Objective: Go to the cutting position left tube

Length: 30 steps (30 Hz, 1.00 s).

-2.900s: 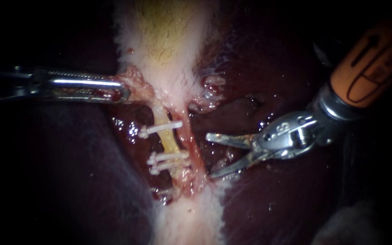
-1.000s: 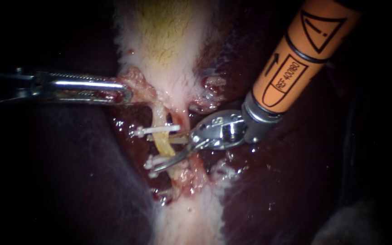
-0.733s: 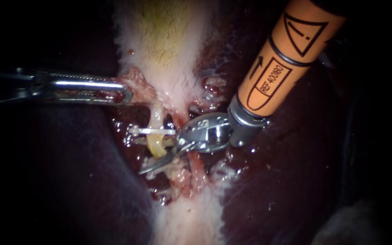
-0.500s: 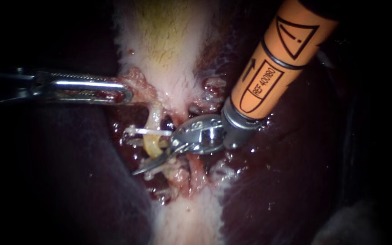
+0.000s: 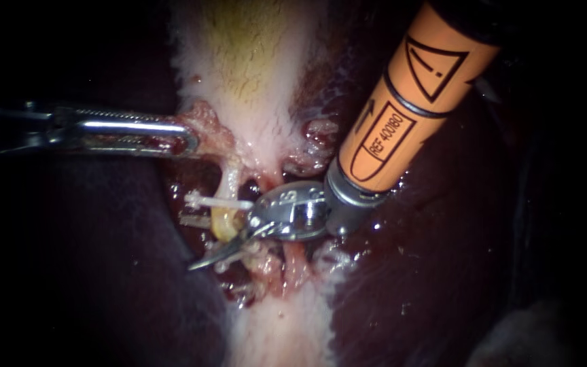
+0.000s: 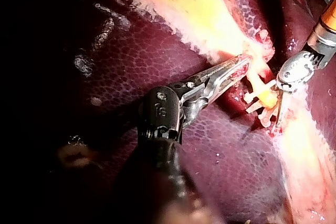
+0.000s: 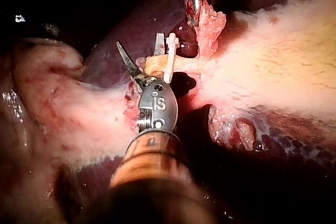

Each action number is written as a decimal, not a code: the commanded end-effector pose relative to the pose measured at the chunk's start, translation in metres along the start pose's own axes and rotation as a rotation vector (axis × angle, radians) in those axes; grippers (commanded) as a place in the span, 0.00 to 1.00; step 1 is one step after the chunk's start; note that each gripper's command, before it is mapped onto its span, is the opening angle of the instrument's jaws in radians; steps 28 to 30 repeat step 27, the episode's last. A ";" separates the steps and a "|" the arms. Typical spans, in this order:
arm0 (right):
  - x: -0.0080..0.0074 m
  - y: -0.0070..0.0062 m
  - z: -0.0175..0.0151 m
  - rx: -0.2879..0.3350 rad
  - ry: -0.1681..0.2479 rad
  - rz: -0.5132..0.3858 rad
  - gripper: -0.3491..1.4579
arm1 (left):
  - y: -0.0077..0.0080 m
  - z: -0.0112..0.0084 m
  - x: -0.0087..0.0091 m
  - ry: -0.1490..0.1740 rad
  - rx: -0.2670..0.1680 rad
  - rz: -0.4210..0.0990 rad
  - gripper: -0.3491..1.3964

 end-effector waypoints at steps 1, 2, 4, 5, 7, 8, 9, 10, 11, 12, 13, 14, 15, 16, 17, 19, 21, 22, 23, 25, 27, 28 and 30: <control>0.0002 -0.0003 0.0000 0.002 0.006 -0.003 0.92 | 0.0000 0.0000 0.0000 0.000 -0.001 0.000 0.00; 0.0006 -0.0006 0.0000 0.005 0.010 -0.002 0.92 | -0.0001 0.0000 0.0000 0.000 -0.002 0.000 0.00; 0.0012 -0.0011 -0.0001 0.010 0.017 0.000 0.92 | -0.0001 -0.0001 0.0000 0.000 -0.002 0.000 0.00; 0.0016 -0.0014 -0.0002 0.013 0.023 0.001 0.92 | -0.0001 -0.0001 0.0000 0.000 -0.002 0.000 0.00; 0.0021 -0.0018 -0.0003 0.016 0.030 0.003 0.92 | -0.0002 -0.0001 0.0000 0.000 -0.002 0.001 0.00; 0.0025 -0.0020 -0.0004 0.018 0.034 0.004 0.92 | -0.0002 -0.0001 0.0000 0.000 -0.002 0.001 0.00; 0.0027 -0.0021 -0.0004 0.020 0.038 0.005 0.92 | -0.0002 -0.0001 0.0000 0.000 -0.002 0.001 0.00; 0.0029 -0.0023 -0.0004 0.019 0.042 0.005 0.92 | -0.0002 -0.0001 0.0000 0.000 -0.002 0.001 0.00; 0.0031 -0.0024 -0.0004 0.019 0.042 0.006 0.92 | -0.0002 -0.0001 0.0000 0.000 -0.002 0.001 0.00; 0.0033 -0.0026 -0.0004 0.018 0.046 0.006 0.92 | -0.0002 -0.0001 0.0000 0.000 -0.002 0.001 0.00; 0.0034 -0.0028 -0.0004 0.019 0.046 0.006 0.92 | -0.0002 -0.0001 0.0000 -0.001 -0.002 0.001 0.00; 0.0034 -0.0029 -0.0003 0.020 0.046 0.006 0.92 | -0.0002 -0.0001 0.0000 -0.001 -0.003 0.001 0.00; 0.0035 -0.0030 -0.0003 0.021 0.046 0.006 0.92 | -0.0002 -0.0001 0.0000 -0.001 -0.003 0.001 0.00; 0.0035 -0.0031 -0.0003 0.021 0.045 0.006 0.92 | -0.0002 -0.0001 0.0000 -0.001 -0.003 0.001 0.00; 0.0035 -0.0031 -0.0003 0.021 0.045 0.005 0.92 | -0.0002 -0.0001 0.0000 -0.001 -0.003 0.001 0.00; 0.0035 -0.0031 -0.0003 0.021 0.045 0.005 0.92 | -0.0002 -0.0001 0.0000 -0.001 -0.003 0.001 0.00; 0.0035 -0.0030 -0.0003 0.021 0.046 0.006 0.92 | -0.0002 -0.0002 0.0000 -0.001 -0.003 0.001 0.00; 0.0035 -0.0030 -0.0003 0.021 0.046 0.006 0.92 | -0.0002 -0.0002 0.0000 -0.001 -0.003 0.001 0.00; 0.0035 -0.0030 -0.0003 0.021 0.046 0.006 0.92 | -0.0002 -0.0002 0.0000 -0.001 -0.003 0.001 0.00; 0.0034 -0.0029 -0.0004 0.021 0.046 0.006 0.92 | -0.0002 -0.0002 0.0000 -0.001 -0.003 0.001 0.00; 0.0034 -0.0029 -0.0004 0.021 0.046 0.006 0.92 | -0.0002 -0.0002 0.0000 -0.001 -0.003 0.001 0.00; 0.0034 -0.0029 -0.0004 0.021 0.046 0.006 0.92 | -0.0002 -0.0002 0.0000 -0.001 -0.003 0.001 0.00; 0.0034 -0.0029 -0.0004 0.021 0.046 0.006 0.92 | -0.0002 -0.0002 0.0000 -0.001 -0.003 0.001 0.00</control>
